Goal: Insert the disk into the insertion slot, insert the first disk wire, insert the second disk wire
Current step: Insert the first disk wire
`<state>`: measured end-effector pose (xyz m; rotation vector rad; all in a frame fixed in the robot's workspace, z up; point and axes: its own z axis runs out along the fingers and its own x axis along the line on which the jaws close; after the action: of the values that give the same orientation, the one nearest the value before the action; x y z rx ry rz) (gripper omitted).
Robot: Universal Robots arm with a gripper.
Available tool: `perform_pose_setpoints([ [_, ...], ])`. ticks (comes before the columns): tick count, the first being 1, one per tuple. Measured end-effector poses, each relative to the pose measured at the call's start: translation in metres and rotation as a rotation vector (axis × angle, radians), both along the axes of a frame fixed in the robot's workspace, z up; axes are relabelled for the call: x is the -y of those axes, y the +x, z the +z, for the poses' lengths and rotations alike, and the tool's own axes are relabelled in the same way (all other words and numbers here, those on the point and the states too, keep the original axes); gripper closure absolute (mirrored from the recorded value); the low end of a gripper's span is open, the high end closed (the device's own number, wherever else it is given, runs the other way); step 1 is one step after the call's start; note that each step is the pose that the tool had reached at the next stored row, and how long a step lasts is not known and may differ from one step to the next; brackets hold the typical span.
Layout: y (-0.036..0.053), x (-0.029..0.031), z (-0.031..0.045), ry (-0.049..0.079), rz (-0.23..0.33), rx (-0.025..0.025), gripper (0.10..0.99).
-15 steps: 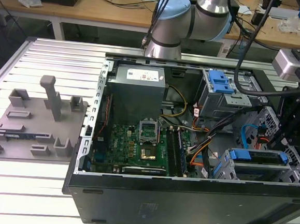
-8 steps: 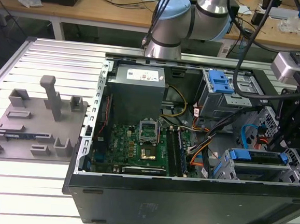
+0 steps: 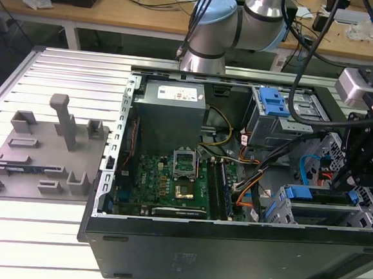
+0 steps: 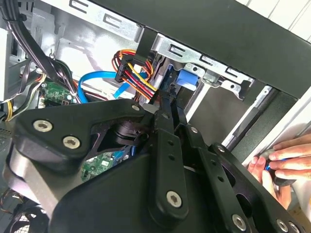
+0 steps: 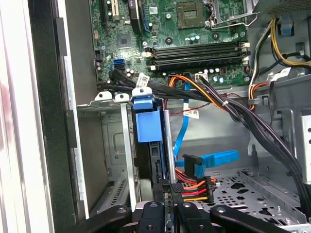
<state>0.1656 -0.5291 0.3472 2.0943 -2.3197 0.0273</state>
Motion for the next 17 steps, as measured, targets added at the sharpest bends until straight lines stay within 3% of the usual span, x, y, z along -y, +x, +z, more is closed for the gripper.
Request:
perform_pose_setpoints([
  [17, -0.0003, 0.0017, -0.0071, 0.000, 0.000, 0.0000, 0.918],
])
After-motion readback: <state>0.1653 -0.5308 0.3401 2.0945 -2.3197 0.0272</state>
